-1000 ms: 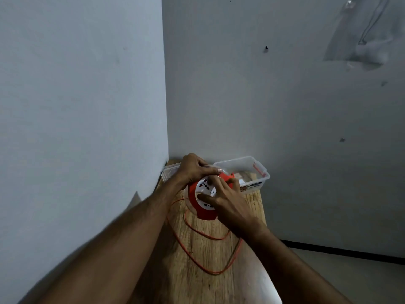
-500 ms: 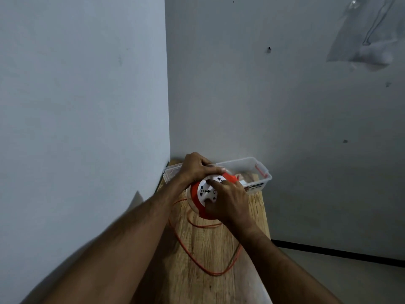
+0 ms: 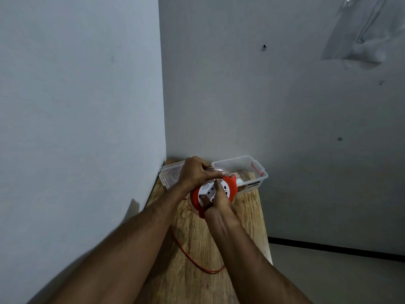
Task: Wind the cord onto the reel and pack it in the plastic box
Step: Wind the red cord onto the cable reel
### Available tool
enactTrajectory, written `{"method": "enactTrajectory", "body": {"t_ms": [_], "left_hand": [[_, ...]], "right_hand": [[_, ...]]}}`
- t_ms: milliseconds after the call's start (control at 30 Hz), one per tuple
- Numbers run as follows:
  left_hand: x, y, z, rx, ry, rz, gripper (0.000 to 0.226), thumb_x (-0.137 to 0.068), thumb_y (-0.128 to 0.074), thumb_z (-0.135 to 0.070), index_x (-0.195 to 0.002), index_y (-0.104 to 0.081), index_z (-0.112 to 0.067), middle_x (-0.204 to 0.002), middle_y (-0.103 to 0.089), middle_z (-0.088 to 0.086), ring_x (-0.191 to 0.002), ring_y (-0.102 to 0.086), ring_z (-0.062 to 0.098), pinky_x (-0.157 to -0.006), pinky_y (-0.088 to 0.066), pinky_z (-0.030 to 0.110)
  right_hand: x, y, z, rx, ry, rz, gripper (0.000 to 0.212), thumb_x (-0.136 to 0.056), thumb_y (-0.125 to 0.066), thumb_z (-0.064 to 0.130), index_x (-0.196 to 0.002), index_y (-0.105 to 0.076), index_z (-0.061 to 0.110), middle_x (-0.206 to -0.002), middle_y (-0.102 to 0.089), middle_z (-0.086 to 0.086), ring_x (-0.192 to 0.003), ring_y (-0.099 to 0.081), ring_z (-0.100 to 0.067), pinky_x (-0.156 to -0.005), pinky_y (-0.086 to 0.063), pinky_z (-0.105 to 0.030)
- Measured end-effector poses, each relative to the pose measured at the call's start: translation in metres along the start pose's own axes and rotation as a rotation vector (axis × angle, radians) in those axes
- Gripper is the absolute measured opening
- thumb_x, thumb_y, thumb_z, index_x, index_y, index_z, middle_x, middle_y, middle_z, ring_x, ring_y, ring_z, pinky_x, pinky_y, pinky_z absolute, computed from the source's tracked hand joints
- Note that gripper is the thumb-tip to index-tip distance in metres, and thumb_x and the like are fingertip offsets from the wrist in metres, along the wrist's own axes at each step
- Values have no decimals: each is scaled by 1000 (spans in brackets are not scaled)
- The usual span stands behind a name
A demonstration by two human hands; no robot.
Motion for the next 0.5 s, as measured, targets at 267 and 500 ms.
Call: {"method": "enactTrajectory", "body": {"t_ms": [267,500], "left_hand": [[-4,12,7,70,111,-19,45,-68,-88,-58,-66,-80,-14,-63,-75,-1,-56,-73,18,-52,-57,37],[-1,15,5,75,91,43,35,-71,-87,-55,-71,-81,-20,-66,-76,-5,-62,-74,13,-61,-61,30]], "right_hand": [[32,15,20,355,495,132,17,-88,-72,9,-101,-62,12,-93,-73,-10,-73,-76,-21,-71,-64,-39],[27,22,29,1769,1806,584,54,-75,-84,25,-124,-61,26,-133,-56,-6,-128,-51,-27,-102,-46,-50]]}}
Point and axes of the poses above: each hand's wrist, its own x-axis away from the middle knuckle, its own y-axis out of the back of the hand, z = x × y, the point moved 3 cm from there along -x, towards the middle knuckle
